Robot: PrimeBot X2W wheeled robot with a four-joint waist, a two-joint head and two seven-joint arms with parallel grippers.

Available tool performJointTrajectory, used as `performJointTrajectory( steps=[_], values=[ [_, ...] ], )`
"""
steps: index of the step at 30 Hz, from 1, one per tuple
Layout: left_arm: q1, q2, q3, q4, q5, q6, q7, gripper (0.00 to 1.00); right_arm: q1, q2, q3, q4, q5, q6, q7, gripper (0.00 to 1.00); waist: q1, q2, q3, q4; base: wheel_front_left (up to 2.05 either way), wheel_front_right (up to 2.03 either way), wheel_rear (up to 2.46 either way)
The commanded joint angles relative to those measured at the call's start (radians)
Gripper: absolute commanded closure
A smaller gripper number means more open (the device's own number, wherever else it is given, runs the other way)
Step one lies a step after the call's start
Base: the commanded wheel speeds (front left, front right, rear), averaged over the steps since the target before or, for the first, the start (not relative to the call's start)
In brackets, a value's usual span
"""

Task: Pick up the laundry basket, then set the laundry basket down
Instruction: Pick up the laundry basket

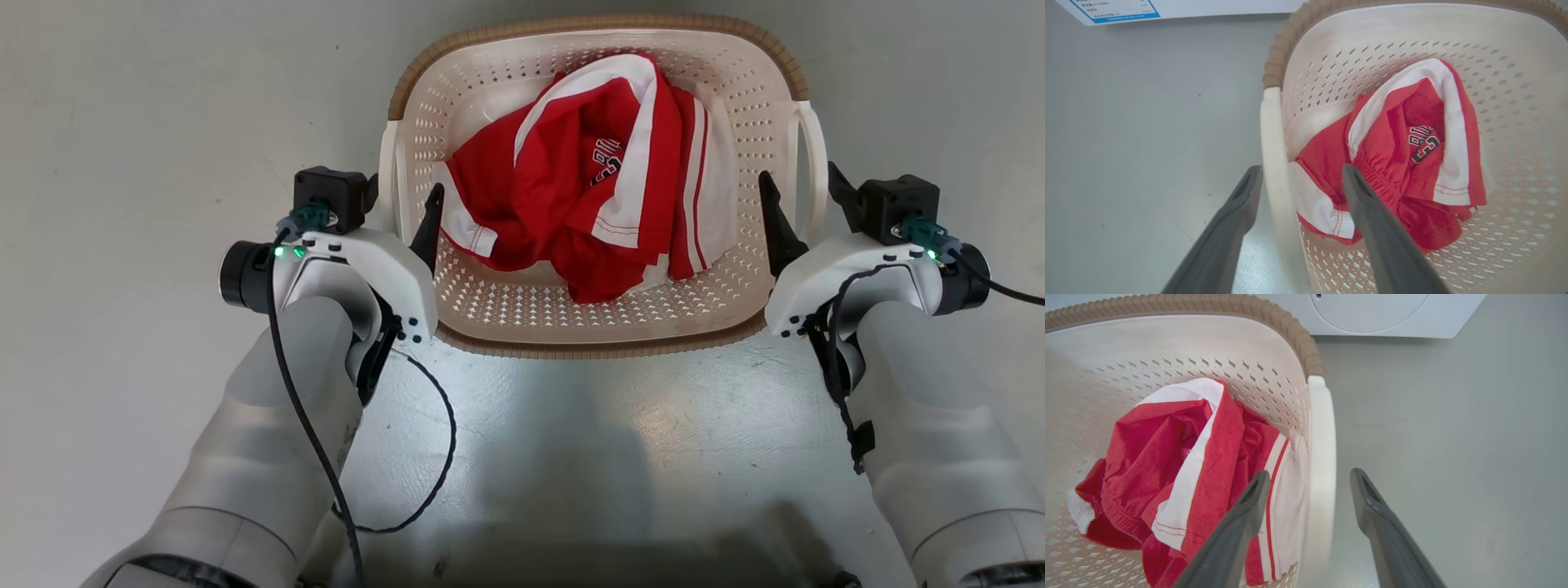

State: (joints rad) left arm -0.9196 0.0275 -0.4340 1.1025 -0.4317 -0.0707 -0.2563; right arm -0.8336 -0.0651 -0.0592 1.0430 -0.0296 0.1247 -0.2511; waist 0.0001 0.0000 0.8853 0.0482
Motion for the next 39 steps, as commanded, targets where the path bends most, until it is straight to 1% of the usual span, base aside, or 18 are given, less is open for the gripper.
performJointTrajectory(
  steps=[1,19,34,37,38,39],
  values=[
    [0.003,0.023,0.010,-0.002,-0.007,0.004,-0.006,0.00,0.018,0.015,0.022,-0.003,0.007,0.006,-0.011,0.00,-0.0001,0.0000,0.002,0.001,0.00,0.00,0.00],
    [-0.046,0.023,-0.098,0.058,-0.093,0.023,-0.006,0.00,-0.014,0.015,0.019,0.025,-0.009,0.006,-0.011,0.00,-0.0001,0.0000,0.016,0.008,0.00,0.00,0.00],
    [-0.065,0.023,-0.158,0.084,-0.136,0.035,-0.006,0.00,-0.021,0.015,0.030,0.022,0.004,0.006,-0.011,0.00,-0.0001,0.0000,0.028,0.004,0.00,0.00,0.00],
    [-0.069,0.023,-0.166,0.081,-0.143,0.043,-0.006,0.00,-0.022,0.015,0.031,0.018,0.004,0.006,-0.011,0.00,-0.0001,0.0000,0.031,0.005,0.00,0.00,0.00],
    [-0.071,0.023,-0.170,0.079,-0.141,0.050,-0.006,0.15,-0.022,0.015,0.034,0.014,0.004,0.006,-0.011,0.24,-0.0001,0.0000,0.032,0.006,0.00,0.00,0.00],
    [-0.073,0.023,-0.178,0.083,-0.139,0.054,-0.005,1.00,-0.022,0.015,0.042,0.007,0.009,0.006,-0.011,1.00,-0.0001,0.0000,0.032,0.007,0.00,0.00,0.00]
  ],
)
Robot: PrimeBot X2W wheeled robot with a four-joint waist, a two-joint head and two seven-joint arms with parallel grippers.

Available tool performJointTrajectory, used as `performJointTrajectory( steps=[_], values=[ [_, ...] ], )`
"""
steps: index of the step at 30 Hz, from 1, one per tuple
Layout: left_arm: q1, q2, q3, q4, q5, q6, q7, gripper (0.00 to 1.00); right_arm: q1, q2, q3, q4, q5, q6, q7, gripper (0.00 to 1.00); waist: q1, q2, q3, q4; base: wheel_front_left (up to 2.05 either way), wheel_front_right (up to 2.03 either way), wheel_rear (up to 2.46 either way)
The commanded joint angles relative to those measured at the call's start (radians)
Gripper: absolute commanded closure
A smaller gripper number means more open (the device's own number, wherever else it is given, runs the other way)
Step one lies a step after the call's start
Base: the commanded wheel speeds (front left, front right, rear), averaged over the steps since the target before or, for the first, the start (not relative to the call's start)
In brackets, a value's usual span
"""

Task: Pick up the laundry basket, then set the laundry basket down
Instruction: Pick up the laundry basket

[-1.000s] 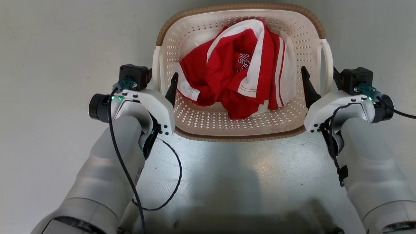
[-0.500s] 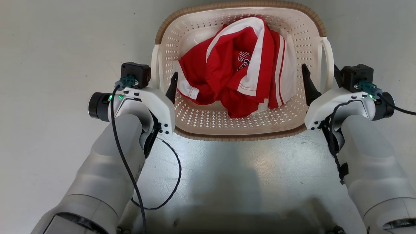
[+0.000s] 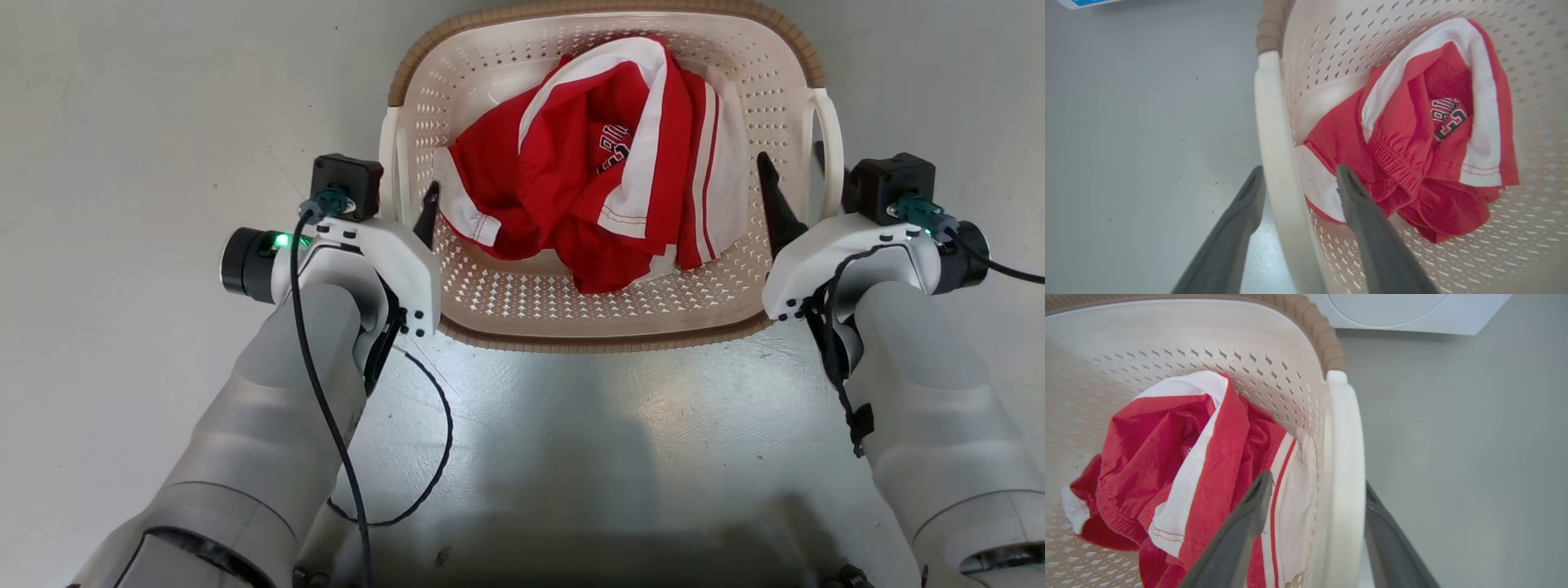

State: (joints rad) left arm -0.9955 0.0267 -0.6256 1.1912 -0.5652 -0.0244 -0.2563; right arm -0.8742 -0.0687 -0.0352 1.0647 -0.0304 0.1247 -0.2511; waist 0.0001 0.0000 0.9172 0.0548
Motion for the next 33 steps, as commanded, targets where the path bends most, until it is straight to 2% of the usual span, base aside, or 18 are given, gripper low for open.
performJointTrajectory(
  steps=[1,6,13,20,33],
  values=[
    [0.004,0.023,0.003,0.003,-0.005,0.003,0.002,1.00,0.021,0.019,0.030,-0.008,0.019,0.006,-0.011,1.00,-0.0001,0.0000,-0.002,0.001,0.00,0.00,0.00],
    [0.002,0.023,-0.018,0.003,-0.020,0.029,-0.001,1.00,0.020,0.019,0.052,0.030,0.026,0.006,-0.011,1.00,-0.0001,0.0000,-0.010,0.001,0.00,0.00,0.00],
    [0.025,0.023,-0.062,0.008,-0.057,0.023,0.009,1.00,0.027,0.019,0.111,0.095,0.057,0.006,-0.011,1.00,-0.0001,0.0000,-0.053,0.005,0.00,0.00,0.00],
    [0.079,0.023,-0.106,0.019,-0.111,0.020,0.045,1.00,0.047,0.019,0.238,0.154,0.180,0.006,0.009,1.00,-0.0001,0.0000,-0.157,-0.005,0.00,0.00,0.00],
    [0.229,0.023,-0.147,0.064,-0.181,-0.011,0.105,1.00,0.185,0.019,0.488,0.122,0.418,0.006,0.148,1.00,-0.0001,0.0000,-0.455,-0.060,0.00,0.00,0.00]
  ],
)
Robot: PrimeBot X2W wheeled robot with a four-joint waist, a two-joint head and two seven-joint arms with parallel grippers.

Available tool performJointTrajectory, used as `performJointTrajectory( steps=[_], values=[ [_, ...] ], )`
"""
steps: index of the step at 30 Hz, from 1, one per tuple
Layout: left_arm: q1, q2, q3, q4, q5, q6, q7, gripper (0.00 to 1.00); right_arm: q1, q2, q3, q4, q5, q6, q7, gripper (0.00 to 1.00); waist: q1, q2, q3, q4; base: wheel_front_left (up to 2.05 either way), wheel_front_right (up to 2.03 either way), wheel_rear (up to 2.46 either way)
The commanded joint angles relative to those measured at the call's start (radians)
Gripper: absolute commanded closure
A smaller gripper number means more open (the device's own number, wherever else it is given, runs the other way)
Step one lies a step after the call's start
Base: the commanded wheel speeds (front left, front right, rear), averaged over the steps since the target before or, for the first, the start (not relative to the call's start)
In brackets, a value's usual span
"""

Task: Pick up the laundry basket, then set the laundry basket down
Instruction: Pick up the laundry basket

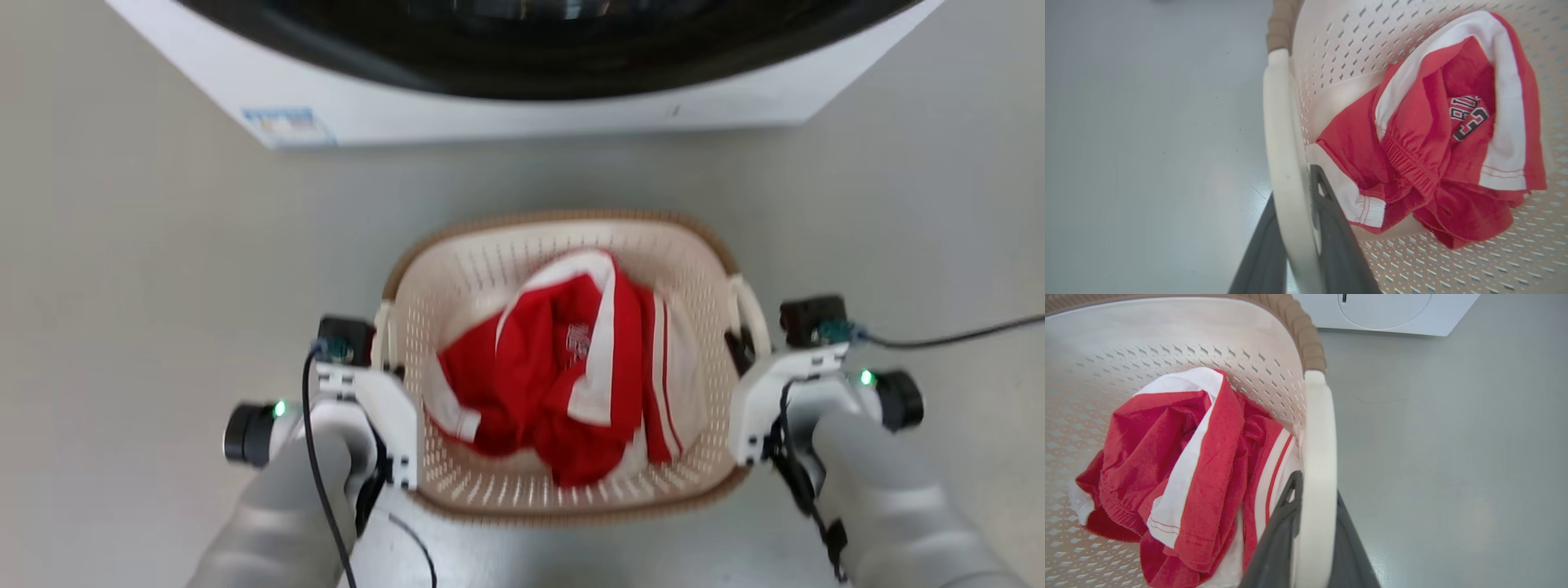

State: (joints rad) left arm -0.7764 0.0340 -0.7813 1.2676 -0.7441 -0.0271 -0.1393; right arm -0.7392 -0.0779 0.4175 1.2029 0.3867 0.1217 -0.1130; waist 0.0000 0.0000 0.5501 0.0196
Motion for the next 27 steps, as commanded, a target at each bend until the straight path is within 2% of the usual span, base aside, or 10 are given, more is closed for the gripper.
performJointTrajectory(
  steps=[1,18,27],
  values=[
    [0.025,0.016,0.005,-0.010,-0.005,-0.011,-0.009,1.00,0.063,0.028,0.050,-0.019,0.016,0.009,0.017,1.00,0.0000,0.0000,-0.114,-0.029,0.00,0.00,0.00],
    [0.183,0.016,-0.066,-0.007,-0.046,-0.044,0.105,1.00,0.211,0.028,0.197,-0.006,0.159,0.009,0.080,1.00,0.0000,0.0000,-0.481,-0.058,0.00,0.00,0.00],
    [0.228,0.016,-0.114,-0.047,-0.061,-0.031,0.142,1.00,0.260,0.028,0.248,-0.005,0.205,0.009,0.088,1.00,0.0000,0.0000,-0.559,-0.032,0.00,0.00,0.00]
  ],
)
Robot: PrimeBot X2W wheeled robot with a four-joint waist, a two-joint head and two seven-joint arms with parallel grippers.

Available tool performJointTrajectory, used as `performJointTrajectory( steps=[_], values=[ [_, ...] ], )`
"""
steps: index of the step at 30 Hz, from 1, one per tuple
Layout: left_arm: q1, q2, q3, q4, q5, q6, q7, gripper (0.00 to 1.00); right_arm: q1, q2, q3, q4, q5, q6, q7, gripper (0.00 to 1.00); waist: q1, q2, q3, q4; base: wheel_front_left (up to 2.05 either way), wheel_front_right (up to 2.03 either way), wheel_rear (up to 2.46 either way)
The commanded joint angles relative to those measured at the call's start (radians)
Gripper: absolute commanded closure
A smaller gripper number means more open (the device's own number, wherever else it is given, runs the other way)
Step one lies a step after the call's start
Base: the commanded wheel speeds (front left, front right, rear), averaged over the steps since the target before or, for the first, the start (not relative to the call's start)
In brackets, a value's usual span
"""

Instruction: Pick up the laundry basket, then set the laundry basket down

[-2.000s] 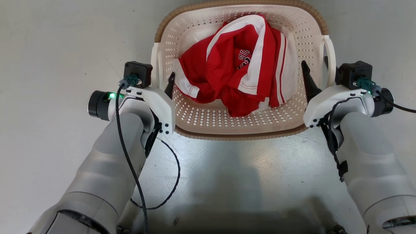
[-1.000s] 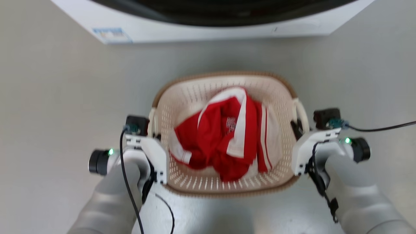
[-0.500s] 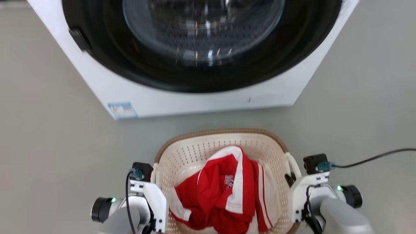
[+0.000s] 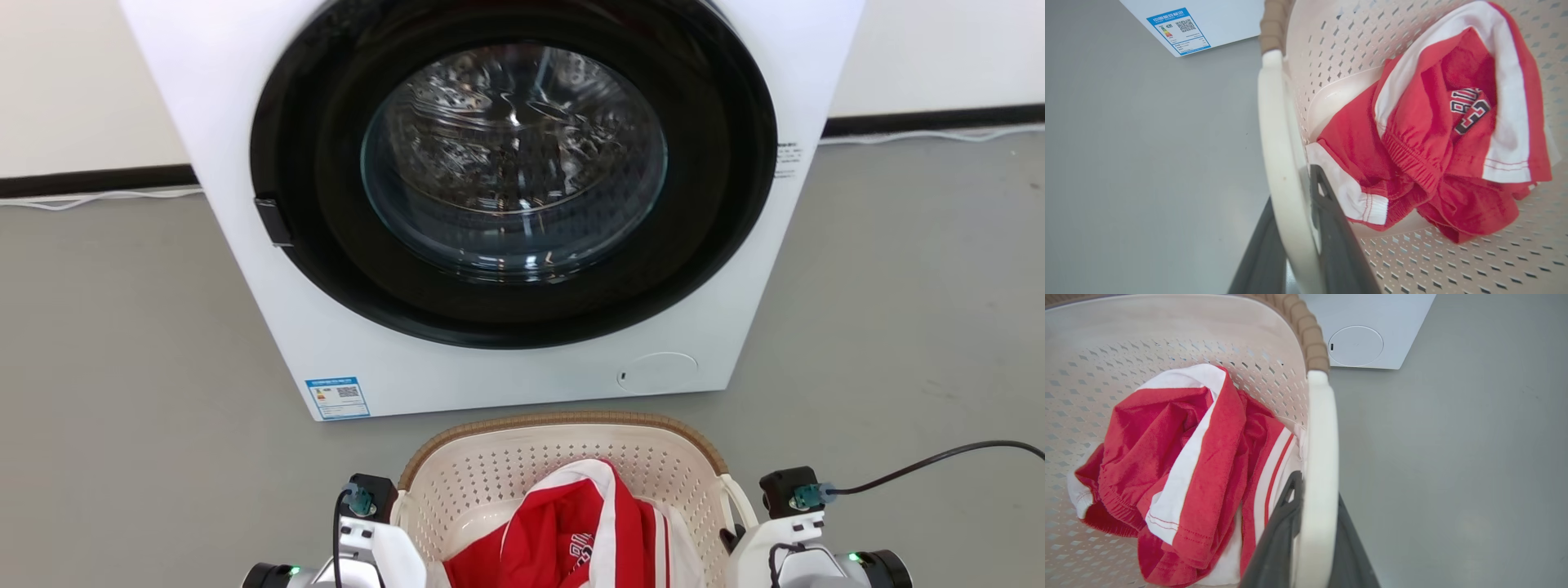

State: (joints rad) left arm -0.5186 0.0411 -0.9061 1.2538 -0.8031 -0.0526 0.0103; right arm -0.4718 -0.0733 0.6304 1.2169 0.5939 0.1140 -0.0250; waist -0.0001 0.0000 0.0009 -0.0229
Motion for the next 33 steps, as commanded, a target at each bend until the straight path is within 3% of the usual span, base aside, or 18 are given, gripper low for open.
performJointTrajectory(
  steps=[1,33],
  values=[
    [-0.028,0.009,0.007,-0.038,-0.004,-0.003,-0.007,1.00,-0.006,0.023,0.039,-0.020,0.002,0.017,0.000,1.00,0.0001,0.0000,-0.013,0.013,0.00,0.00,0.00],
    [-0.025,0.009,-0.074,-0.034,-0.073,-0.016,0.080,1.00,-0.011,0.023,0.143,-0.022,0.130,0.017,0.060,1.00,0.0001,0.0000,-0.029,0.022,0.00,0.00,0.00]
  ],
)
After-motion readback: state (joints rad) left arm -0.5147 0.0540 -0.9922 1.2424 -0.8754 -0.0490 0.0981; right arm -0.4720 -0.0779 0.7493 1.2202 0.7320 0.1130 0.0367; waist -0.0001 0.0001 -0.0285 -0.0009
